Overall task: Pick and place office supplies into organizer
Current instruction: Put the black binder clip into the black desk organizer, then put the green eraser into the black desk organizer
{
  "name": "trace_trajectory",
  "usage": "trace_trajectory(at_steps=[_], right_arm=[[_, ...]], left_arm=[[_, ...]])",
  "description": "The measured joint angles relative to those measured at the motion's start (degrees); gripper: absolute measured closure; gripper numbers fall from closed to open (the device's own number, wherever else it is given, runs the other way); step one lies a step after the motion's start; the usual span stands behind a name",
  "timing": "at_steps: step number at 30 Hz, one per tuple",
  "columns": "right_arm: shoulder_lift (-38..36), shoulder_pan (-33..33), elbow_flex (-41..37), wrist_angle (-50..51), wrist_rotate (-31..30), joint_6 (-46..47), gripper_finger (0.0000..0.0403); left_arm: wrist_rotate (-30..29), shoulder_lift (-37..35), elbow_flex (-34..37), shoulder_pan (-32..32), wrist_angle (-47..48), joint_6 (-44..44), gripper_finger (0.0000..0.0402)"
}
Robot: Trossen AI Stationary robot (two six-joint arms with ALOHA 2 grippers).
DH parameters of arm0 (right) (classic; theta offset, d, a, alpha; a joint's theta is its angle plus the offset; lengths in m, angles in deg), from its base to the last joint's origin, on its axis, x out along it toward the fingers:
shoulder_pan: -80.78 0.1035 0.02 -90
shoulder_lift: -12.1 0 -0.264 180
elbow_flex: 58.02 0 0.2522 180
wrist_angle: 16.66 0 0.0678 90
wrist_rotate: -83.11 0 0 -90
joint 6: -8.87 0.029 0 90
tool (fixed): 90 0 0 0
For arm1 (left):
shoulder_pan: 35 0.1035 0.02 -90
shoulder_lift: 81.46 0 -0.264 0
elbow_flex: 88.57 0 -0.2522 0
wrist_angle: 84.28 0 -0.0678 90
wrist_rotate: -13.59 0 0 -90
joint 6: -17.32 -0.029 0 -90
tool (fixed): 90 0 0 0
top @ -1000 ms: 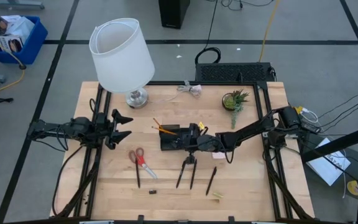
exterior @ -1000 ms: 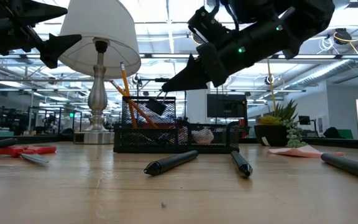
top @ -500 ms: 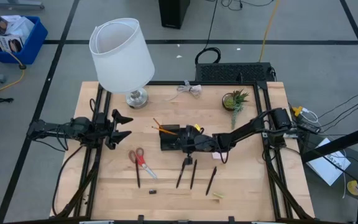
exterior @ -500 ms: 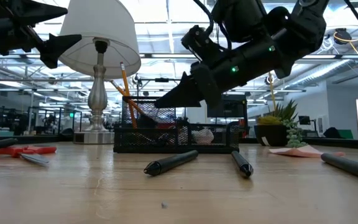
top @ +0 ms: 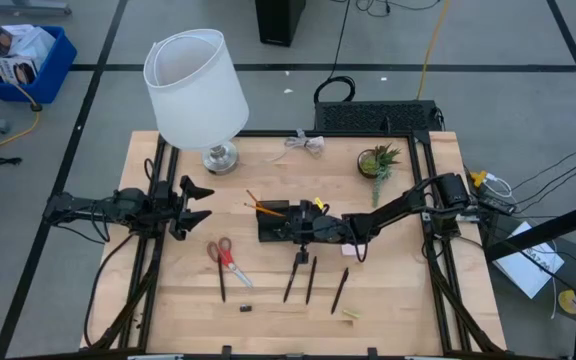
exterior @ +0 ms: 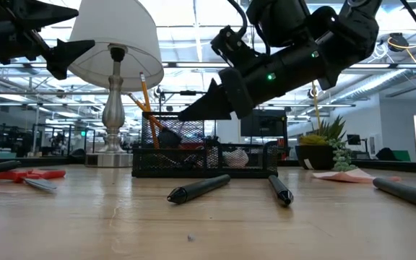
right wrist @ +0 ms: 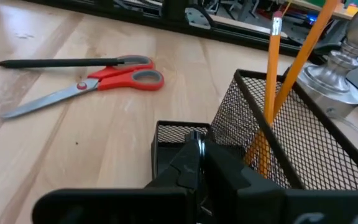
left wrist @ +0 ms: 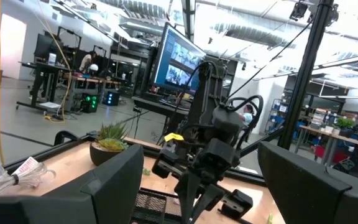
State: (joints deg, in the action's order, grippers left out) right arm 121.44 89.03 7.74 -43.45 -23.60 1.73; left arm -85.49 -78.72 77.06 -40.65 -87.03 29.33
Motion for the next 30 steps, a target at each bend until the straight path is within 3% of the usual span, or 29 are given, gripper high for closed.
trace_trajectory(at_steps=[5,18,30], right_arm=[[0.0,-0.02,0.0,0.12,-0.02,0.0,0.0382],[0.0,-0.35,0.0,-0.72,0.24,0.57,0.0266],[0.0,1.61,0.0,-1.27,0.27,2.19,0.0258]], left_arm=[[0.0,-0.02,0.0,0.0,0.0,0.0,0.0082],[0.0,-0.02,0.0,0.0,0.0,0.0,0.0082],[0.0,0.0,0.0,0.0,-0.01,0.0,0.0082]])
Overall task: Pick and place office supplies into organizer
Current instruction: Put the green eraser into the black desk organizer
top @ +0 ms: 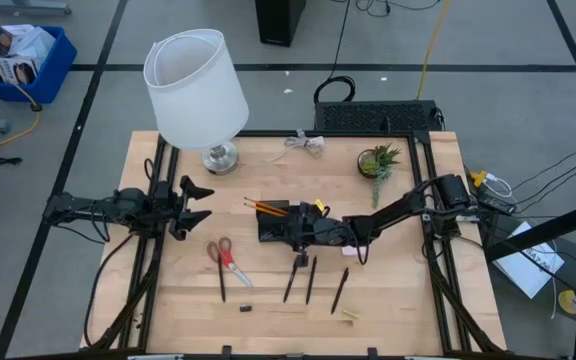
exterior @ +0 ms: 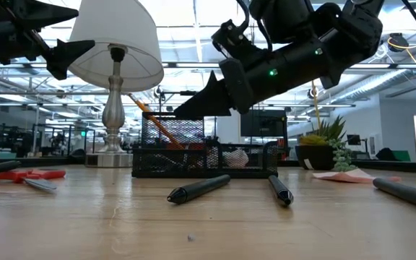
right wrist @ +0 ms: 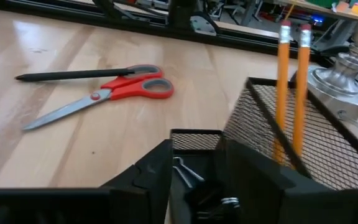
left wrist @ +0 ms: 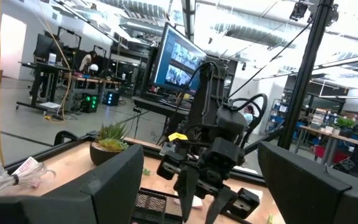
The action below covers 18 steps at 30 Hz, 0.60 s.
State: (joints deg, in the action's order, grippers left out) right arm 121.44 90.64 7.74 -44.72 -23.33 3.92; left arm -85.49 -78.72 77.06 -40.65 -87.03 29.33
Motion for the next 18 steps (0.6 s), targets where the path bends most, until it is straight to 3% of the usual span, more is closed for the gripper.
trace_trajectory(at_steps=[9,18], right_arm=[[-1.34,4.16,0.0,1.61,0.03,-0.7,0.026],[-7.48,11.18,0.0,14.94,-0.21,0.99,0.0272]], left_arm=[[0.0,0.0,0.0,0.0,0.01,0.0,0.0082],[0.0,0.0,0.0,0.0,-0.01,0.0,0.0082]])
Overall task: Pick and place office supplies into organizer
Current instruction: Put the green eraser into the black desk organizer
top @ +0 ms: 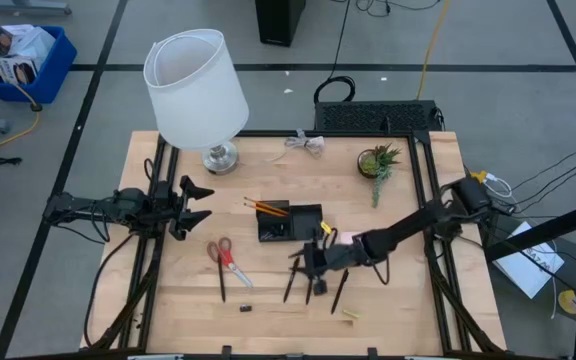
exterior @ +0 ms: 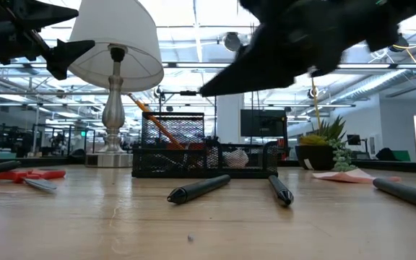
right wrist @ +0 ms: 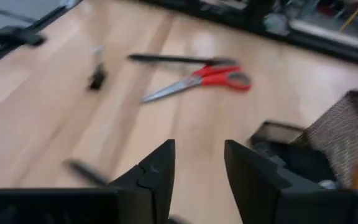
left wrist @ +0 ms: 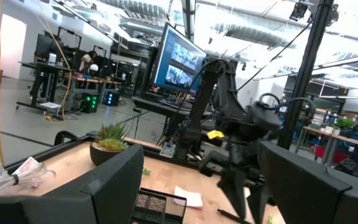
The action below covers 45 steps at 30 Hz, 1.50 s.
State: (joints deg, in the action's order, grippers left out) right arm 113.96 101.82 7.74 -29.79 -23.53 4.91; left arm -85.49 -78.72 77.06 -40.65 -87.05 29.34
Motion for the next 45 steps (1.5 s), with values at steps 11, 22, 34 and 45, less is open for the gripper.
trace_trajectory(at_steps=[11,22,34,45], right_arm=[[-7.12,9.06,-0.02,15.18,-4.12,16.0,0.0273],[-16.9,17.54,-0.02,40.98,-2.6,51.55,0.0273],[-11.52,24.67,-0.09,40.27,-2.75,68.25,0.0273],[-6.21,25.71,-0.04,34.89,0.41,69.81,0.0273]], left_arm=[[0.0,-0.01,0.0,0.0,-0.02,0.0,0.0082],[0.0,0.0,0.0,0.0,0.0,0.0,0.0082],[0.0,0.0,0.0,0.0,0.02,0.0,0.0082],[0.0,0.0,0.0,0.0,0.01,0.01,0.0082]])
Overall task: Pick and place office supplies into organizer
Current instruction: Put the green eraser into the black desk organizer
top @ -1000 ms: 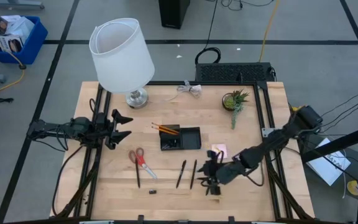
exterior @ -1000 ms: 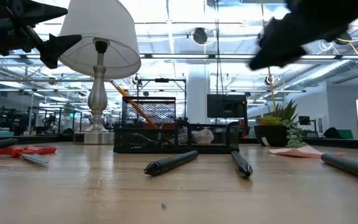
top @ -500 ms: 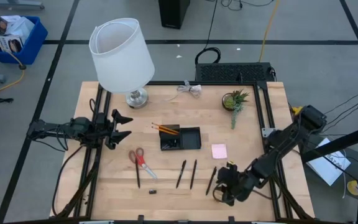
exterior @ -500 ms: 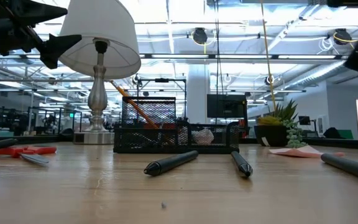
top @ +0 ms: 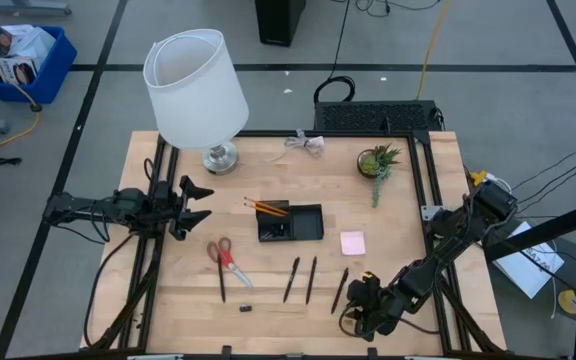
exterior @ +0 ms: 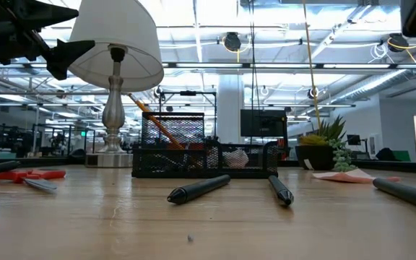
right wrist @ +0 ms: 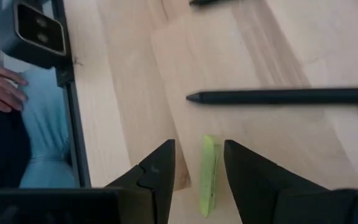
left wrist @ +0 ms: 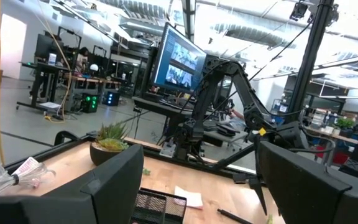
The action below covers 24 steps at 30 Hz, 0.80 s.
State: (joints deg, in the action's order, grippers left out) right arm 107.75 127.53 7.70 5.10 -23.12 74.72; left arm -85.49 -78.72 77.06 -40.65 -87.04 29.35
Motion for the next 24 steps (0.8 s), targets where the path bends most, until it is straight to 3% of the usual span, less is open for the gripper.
trace_trajectory(at_steps=[13,24], right_arm=[[1.26,1.08,0.04,1.32,-1.47,0.98,0.0273],[5.36,1.17,0.17,0.17,1.73,2.44,0.0273]], left_arm=[[0.0,0.0,0.0,0.0,-0.01,-0.01,0.0082],[0.0,0.0,0.0,0.0,0.06,-0.01,0.0082]])
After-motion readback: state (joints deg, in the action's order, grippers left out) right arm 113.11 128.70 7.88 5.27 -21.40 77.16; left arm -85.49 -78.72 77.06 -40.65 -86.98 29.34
